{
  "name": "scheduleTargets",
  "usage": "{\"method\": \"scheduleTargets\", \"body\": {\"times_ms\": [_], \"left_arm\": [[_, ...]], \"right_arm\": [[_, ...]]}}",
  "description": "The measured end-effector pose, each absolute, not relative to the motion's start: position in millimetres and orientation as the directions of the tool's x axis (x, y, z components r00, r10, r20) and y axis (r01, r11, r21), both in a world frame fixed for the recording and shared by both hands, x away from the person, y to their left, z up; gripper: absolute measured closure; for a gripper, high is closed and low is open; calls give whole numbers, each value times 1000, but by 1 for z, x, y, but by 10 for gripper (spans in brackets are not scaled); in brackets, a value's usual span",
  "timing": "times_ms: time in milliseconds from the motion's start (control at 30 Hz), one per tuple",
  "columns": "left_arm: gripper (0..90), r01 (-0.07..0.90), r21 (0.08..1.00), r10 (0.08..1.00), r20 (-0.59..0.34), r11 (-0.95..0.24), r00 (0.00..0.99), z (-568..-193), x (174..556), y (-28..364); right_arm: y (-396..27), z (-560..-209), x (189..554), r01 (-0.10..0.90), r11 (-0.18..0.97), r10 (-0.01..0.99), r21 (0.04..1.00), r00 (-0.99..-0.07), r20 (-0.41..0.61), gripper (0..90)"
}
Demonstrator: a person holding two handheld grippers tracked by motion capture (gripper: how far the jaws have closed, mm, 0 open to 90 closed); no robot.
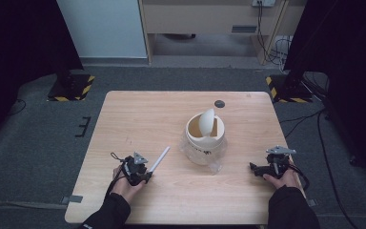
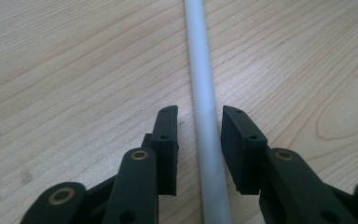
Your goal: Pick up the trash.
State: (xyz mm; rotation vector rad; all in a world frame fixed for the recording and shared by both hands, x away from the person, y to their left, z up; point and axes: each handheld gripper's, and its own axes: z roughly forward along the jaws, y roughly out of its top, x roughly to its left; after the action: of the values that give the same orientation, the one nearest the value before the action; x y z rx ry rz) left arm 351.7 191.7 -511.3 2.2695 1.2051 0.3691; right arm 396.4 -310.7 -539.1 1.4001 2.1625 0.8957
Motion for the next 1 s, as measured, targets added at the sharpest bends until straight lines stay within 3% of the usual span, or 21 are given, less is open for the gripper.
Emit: {"method": "scheduleTargets", "body": {"times_ms": [367, 700, 1000], "left_arm": [[783, 678, 568, 819, -10, -467, 573, -510, 353, 194], [787, 689, 565, 820, -37, -454, 571, -509, 353, 195], [786, 668, 636, 837, -62, -387, 544, -494, 353, 207]], "right_arm": [[-310, -539, 396, 648, 287, 913, 705, -409, 5, 7], [-310, -539, 396, 648, 287, 913, 705, -409, 5, 7], [-310, -539, 396, 649, 286, 913, 705, -408, 5, 7]]}}
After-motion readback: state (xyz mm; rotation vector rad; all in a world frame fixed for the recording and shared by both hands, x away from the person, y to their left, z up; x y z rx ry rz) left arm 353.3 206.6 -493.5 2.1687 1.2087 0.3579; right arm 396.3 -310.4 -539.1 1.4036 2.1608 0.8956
